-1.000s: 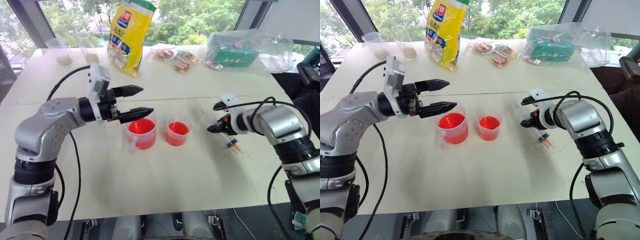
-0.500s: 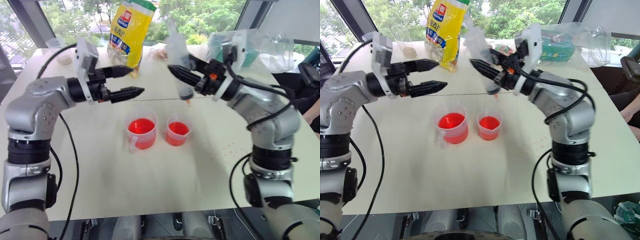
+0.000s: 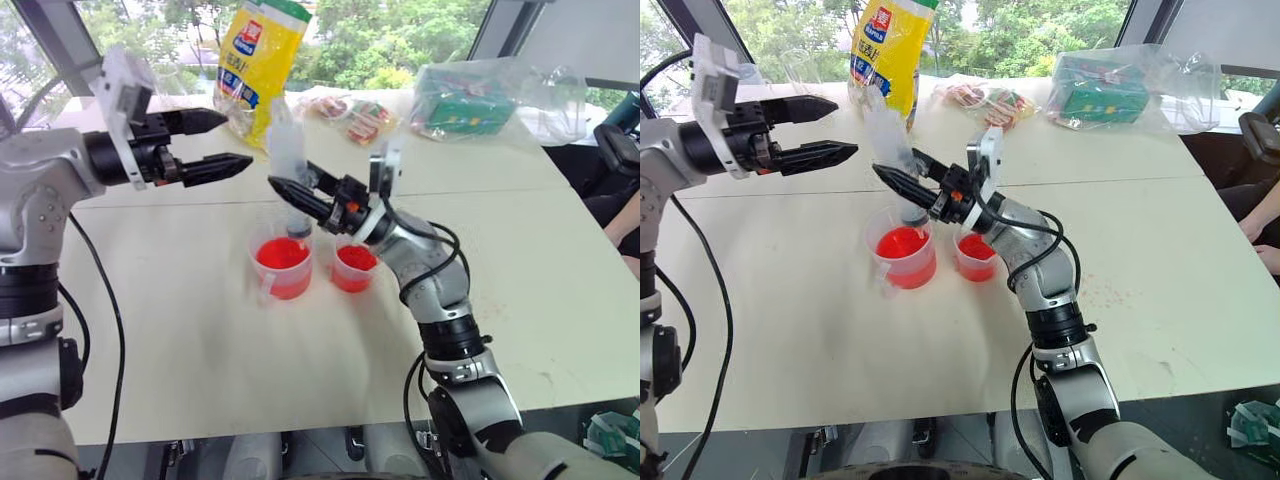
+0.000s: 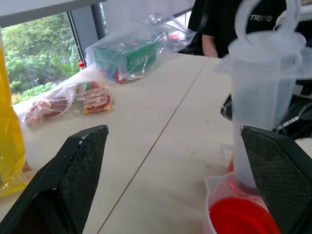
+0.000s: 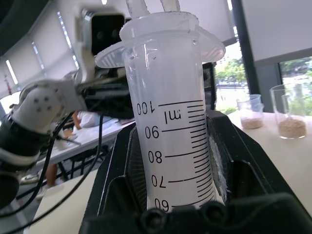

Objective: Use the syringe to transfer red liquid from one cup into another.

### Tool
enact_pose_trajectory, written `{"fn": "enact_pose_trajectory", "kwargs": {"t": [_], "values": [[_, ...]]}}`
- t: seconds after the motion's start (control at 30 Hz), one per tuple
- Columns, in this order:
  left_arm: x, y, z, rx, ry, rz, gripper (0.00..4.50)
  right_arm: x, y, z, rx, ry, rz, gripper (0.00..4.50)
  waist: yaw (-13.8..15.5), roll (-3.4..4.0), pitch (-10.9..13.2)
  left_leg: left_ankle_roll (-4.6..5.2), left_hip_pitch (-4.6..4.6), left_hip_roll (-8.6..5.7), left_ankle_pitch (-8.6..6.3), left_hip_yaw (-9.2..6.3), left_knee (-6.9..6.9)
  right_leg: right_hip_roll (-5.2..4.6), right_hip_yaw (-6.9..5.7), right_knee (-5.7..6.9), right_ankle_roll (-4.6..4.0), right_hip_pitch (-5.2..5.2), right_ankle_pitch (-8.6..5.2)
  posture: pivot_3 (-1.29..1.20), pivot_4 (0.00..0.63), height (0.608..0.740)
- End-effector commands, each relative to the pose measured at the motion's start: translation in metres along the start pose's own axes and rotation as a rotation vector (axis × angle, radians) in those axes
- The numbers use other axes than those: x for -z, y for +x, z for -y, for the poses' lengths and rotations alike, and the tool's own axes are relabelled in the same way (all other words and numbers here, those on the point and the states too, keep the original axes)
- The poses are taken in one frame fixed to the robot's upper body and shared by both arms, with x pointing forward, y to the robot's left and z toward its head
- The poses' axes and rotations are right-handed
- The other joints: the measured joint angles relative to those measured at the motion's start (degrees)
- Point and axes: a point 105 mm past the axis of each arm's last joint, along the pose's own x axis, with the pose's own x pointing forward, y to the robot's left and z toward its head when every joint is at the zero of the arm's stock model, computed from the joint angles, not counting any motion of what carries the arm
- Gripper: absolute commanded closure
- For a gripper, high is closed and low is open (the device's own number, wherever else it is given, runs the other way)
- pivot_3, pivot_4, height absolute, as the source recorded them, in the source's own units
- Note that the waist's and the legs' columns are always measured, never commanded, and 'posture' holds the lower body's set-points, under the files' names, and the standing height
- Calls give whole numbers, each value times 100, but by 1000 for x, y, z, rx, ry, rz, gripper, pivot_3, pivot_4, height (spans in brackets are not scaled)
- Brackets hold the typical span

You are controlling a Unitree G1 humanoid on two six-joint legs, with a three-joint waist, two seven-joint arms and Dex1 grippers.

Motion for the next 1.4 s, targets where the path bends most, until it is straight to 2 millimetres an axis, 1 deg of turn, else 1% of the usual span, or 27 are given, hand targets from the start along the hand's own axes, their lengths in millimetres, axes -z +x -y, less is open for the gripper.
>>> {"fn": "enact_pose_trajectory", "kwargs": {"t": [0.03, 0.27, 0.5, 1.03, 1.13, 1.27, 1.4], "values": [[-11, -7, 3, -4, 40, 16, 0, 2, 3, -9, -40, -28, 10, 3166, 3, 0, 0, 0, 1, 0, 0, 0, 0, 0, 0, 0, 0, 1, 0, 0, 150, 740], [2, -7, 10, 14, 35, -36, 0, 23, -2, -17, -62, -18, -51, 3166, 0, 0, 0, -3, 2, 1, 1, 0, 0, 0, 0, 2, 0, 0, 0, 0, 150, 740], [4, -8, 16, 29, 20, -46, 0, 35, -4, -19, -73, -16, -91, 3166, -1, 0, 0, -3, 3, 1, 2, 0, 0, 1, 0, 2, 0, 1, 0, 0, 150, 740], [-1, -1, 27, 82, -35, 9, 0, 44, -2, -20, -99, -33, -123, 3166, -7, -3, -2, -12, 8, 2, 7, -2, 1, 2, 1, 6, -1, 5, 0, 0, 150, 740], [1, -4, 27, 83, -20, -11, 0, 44, -2, -20, -98, -31, -124, 3166, -23, -3, -2, -15, 11, 4, 9, -2, 1, 5, 1, 6, -1, 6, 0, 0, 150, 740], [-4, -7, 25, 74, -15, -3, 0, 44, 0, -18, -103, -32, -126, 3166, -21, -3, -2, -21, 13, 6, 12, -4, 0, 8, 1, 8, -2, 6, 0, 0, 150, 740], [0, 4, 28, 69, -30, 19, 0, 44, 0, -19, -113, -32, -129, 3166, -13, -3, -2, -22, 17, 6, 13, -5, 1, 8, 1, 8, -3, 12, 1, 0, 150, 740]]}}
